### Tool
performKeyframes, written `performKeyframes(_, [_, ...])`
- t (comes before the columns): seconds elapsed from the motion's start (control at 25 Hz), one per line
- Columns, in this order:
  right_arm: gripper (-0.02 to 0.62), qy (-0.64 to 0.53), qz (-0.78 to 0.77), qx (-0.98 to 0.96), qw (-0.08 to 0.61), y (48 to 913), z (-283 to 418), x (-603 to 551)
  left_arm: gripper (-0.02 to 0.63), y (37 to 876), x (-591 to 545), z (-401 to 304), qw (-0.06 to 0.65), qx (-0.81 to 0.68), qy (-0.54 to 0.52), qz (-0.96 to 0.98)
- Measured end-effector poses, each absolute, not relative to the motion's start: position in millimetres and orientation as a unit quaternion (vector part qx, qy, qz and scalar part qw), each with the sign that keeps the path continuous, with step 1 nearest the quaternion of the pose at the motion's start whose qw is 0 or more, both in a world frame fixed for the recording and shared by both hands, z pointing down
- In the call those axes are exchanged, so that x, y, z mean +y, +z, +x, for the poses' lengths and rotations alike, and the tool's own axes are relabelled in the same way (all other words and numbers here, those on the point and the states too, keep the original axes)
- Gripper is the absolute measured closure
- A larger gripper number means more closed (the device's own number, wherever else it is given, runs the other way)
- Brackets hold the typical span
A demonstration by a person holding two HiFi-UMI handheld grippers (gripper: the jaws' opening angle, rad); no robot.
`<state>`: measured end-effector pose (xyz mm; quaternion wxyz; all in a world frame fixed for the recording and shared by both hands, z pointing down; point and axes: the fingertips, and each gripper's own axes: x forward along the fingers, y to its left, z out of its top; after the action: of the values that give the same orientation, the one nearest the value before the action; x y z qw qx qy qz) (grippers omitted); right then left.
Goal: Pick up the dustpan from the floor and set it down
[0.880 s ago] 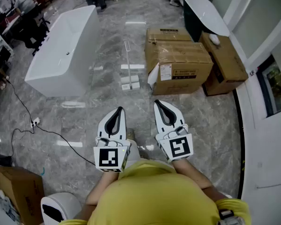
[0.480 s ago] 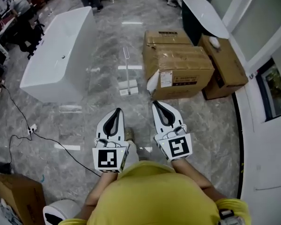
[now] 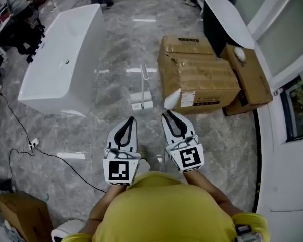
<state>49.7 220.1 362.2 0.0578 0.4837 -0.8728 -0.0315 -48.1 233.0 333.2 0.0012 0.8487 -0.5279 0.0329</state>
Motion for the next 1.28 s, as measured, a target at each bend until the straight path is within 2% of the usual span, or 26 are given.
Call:
performKeyframes(0.32, [0.485, -0.021, 0.495, -0.867, 0.056, 366, 32, 155, 0.606, 333, 161, -59, 0.005, -0.495, 0.025, 0.868])
performKeyframes(0.52, [0.43, 0.002, 0.507, -0.86, 0.058, 375, 32, 135, 0.606, 341, 140, -59, 0.016, -0.489, 0.024, 0.872])
performKeyframes(1.28, [0.405, 0.046, 0.443, -0.889, 0.11, 442, 4, 4, 0.606, 360, 25, -70, 0.029, -0.507, 0.038, 0.86])
